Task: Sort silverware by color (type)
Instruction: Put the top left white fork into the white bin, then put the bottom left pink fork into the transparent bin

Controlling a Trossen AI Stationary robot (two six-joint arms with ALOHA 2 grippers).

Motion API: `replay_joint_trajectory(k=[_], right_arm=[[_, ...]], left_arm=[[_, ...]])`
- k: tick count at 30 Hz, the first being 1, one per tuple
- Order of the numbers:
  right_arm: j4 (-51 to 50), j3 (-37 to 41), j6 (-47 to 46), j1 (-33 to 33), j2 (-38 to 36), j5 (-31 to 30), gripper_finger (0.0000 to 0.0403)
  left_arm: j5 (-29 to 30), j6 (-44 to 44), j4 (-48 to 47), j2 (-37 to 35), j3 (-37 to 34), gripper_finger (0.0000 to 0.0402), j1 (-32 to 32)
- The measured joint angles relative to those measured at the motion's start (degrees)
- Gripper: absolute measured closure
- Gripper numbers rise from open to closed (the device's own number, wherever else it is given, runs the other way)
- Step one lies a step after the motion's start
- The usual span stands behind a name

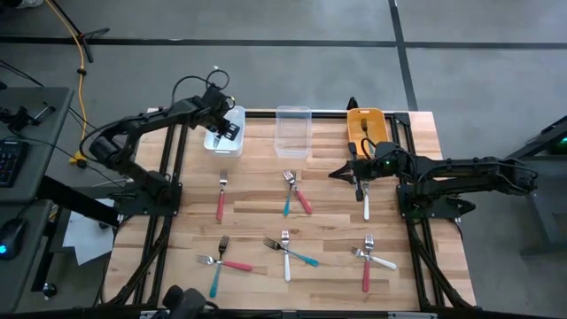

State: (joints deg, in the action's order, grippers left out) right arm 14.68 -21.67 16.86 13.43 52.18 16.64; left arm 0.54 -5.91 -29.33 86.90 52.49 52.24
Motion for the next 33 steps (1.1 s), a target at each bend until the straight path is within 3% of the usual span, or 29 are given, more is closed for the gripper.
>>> replay_joint_trajectory(k=[12,18,26,33], right_arm=[[-2.06,0.0,-0.04,0.0,0.0,0.0,0.0402],[-2.48,0.0,-0.06,0.01,0.0,0.01,0.0402],[-2.59,0.0,-0.06,0.01,0.0,0.0,0.0402],[-2.56,0.0,0.04,0.0,0.0,-2.18,0.0403]], left_arm=[[-1.62,0.77,1.57,4.98,0.0,0.0364,1.78],[-1.65,2.1,1.83,5.77,0.0,0.0331,1.78],[-1.62,3.23,1.89,2.21,0.0,0.0305,1.76],[-1.36,7.3,1.97,-3.83,-0.11,0.0323,0.27]])
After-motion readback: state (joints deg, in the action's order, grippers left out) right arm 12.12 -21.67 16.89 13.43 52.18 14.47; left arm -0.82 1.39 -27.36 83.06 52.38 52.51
